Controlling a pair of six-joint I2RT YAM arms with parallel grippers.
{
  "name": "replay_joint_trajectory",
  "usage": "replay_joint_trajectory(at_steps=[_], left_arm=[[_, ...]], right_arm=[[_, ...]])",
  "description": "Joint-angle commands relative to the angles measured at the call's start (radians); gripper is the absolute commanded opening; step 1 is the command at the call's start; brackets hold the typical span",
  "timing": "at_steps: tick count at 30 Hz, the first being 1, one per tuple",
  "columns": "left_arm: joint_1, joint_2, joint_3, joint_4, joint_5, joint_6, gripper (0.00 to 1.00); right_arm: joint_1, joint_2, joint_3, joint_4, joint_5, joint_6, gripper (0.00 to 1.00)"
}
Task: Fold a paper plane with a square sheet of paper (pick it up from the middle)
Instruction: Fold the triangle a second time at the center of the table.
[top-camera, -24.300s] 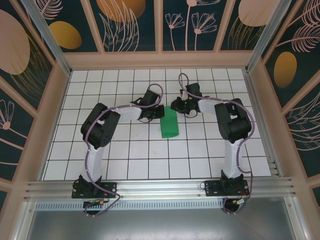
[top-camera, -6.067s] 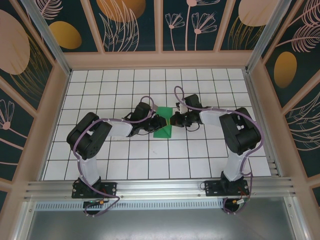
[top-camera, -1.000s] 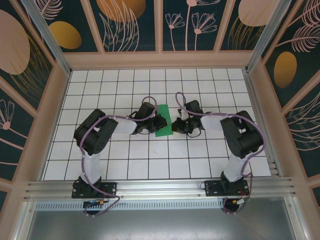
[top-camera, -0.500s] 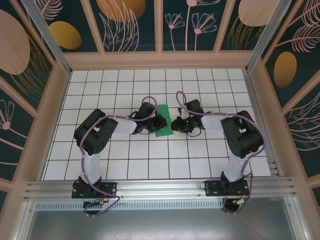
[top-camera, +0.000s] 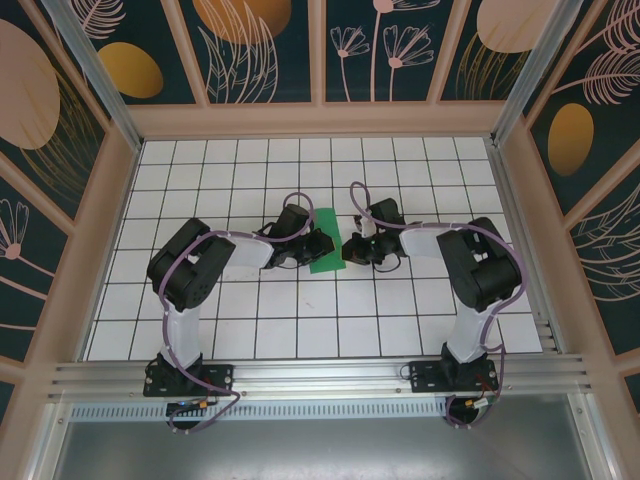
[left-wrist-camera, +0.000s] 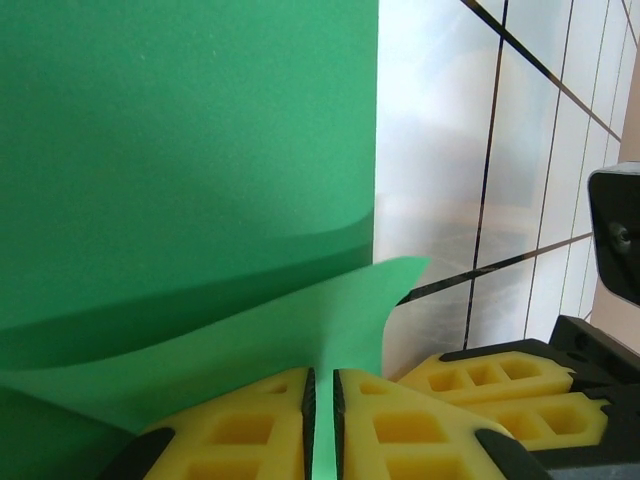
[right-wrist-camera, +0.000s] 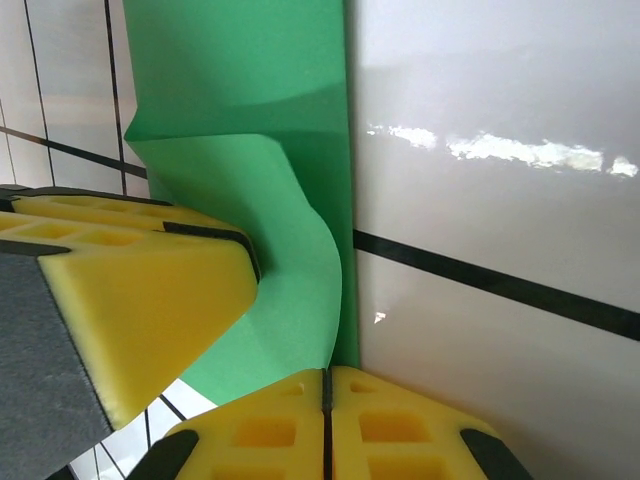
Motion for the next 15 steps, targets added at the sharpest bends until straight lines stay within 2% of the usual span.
replay_joint_trajectory(at_steps=[1,15], left_arm=[[0.003,-0.018,-0.004,-0.086,-0.056,0.025,0.17],[0.019,-0.028,-0.005,-0.129,-0.134,0.038,0.17]], right_arm=[[-0.007,0.022,0.029,-0.023,0.018,-0.017,0.1],[-0.008,0.051,0.052,-0.106,0.083,-0.019,0.1]])
